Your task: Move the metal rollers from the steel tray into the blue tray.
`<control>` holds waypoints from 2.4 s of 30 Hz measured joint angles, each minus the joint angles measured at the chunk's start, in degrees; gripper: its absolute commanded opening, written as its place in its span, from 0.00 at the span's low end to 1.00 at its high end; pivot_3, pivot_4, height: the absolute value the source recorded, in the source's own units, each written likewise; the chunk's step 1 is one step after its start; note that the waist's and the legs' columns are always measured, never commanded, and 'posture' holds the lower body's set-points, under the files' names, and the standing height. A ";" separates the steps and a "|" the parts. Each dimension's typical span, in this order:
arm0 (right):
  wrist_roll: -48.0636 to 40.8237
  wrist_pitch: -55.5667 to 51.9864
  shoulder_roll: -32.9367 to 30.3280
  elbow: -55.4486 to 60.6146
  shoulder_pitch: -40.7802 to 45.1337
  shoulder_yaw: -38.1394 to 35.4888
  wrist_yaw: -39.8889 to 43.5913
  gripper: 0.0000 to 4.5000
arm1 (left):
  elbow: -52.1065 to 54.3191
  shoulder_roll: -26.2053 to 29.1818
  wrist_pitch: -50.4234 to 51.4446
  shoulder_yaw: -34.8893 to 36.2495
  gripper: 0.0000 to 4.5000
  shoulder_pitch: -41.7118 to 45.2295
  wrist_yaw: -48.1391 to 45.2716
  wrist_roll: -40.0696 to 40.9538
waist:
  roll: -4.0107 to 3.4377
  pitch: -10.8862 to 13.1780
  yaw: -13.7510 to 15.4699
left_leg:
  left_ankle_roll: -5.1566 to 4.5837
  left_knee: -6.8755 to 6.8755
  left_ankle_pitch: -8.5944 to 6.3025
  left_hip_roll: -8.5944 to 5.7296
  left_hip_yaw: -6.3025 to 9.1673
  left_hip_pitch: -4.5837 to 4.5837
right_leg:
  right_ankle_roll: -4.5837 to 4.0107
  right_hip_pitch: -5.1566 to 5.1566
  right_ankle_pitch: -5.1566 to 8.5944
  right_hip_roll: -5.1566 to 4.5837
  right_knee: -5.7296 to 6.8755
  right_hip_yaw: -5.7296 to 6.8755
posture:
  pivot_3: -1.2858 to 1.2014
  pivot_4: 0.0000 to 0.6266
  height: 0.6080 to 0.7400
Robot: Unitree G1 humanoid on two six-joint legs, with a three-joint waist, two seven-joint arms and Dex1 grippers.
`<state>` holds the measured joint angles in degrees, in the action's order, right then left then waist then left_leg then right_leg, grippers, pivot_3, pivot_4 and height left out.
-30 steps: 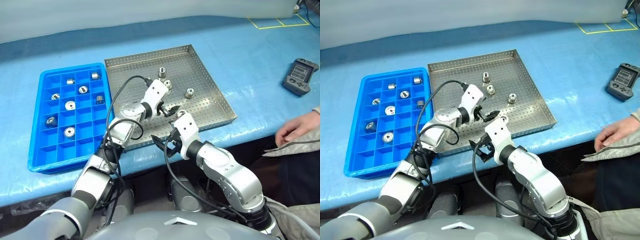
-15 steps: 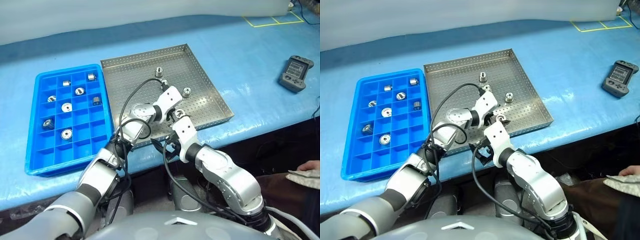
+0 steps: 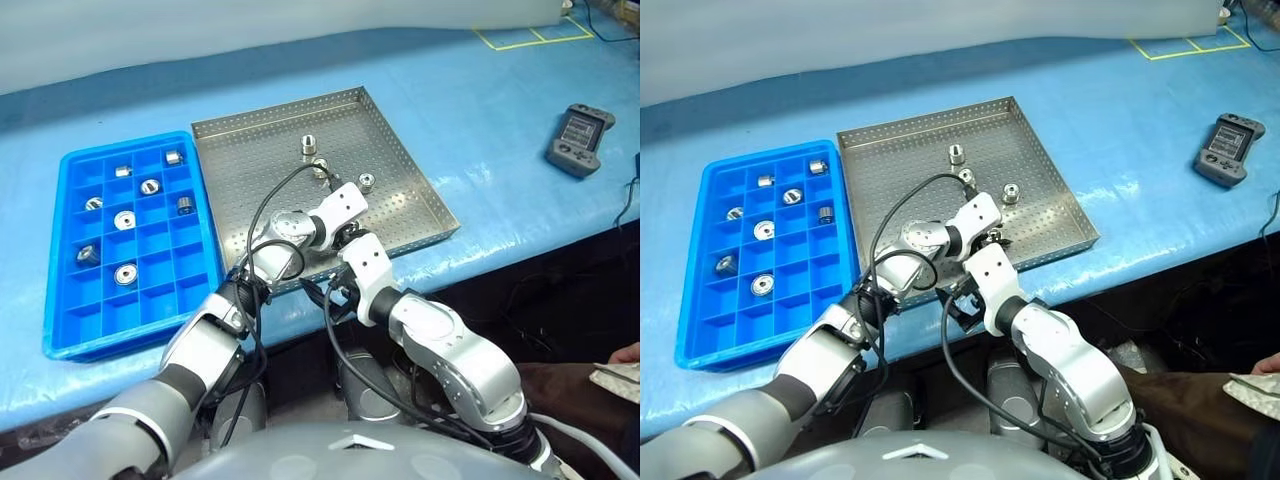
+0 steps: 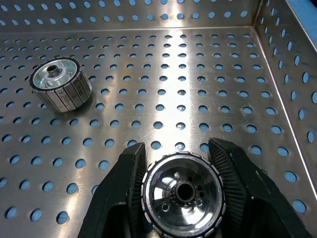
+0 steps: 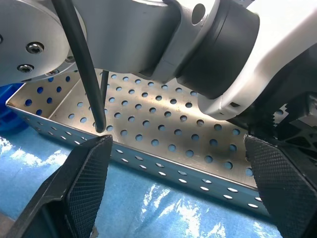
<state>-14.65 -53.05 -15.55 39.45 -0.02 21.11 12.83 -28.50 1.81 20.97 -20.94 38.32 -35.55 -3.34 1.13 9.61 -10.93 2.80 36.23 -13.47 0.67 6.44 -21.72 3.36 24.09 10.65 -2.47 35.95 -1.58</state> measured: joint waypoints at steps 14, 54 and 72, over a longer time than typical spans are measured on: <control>-0.46 2.66 2.08 -7.50 10.62 3.70 6.44 1.00 | 45.55 1.86 10.53 19.72 0.38 -23.52 25.72 -0.67 | -0.04 0.02 6.16 | 0.00 -0.06 0.01 0.01 0.00 0.02 | 0.32 0.06 -0.20 0.02 0.04 -0.04 | 0.54 0.24 1.00; 0.70 11.13 8.30 -20.70 16.55 7.89 15.58 1.00 | 70.94 -3.35 21.91 32.36 0.99 -45.89 40.09 -4.99 | 0.04 0.00 14.96 | 0.06 -0.12 0.01 0.05 0.13 -0.09 | -0.26 0.18 0.14 -0.02 0.07 0.31 | 0.59 0.24 1.00; 11.02 35.50 22.11 -65.97 42.75 -18.45 -17.62 1.00 | 67.20 10.34 11.22 12.55 0.99 -46.19 16.53 7.32 | -0.14 0.09 11.12 | 0.09 -0.31 0.05 0.06 0.06 -0.10 | -0.33 0.27 0.07 -0.02 0.10 0.23 | 0.58 0.24 1.00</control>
<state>-3.63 -17.55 6.56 -26.52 42.73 2.66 -4.79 38.70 12.15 32.19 -8.39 -7.87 -19.02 3.98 0.99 9.70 0.19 2.89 35.92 -13.42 0.73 6.50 -21.82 3.03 24.36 10.72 -2.50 36.05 -1.35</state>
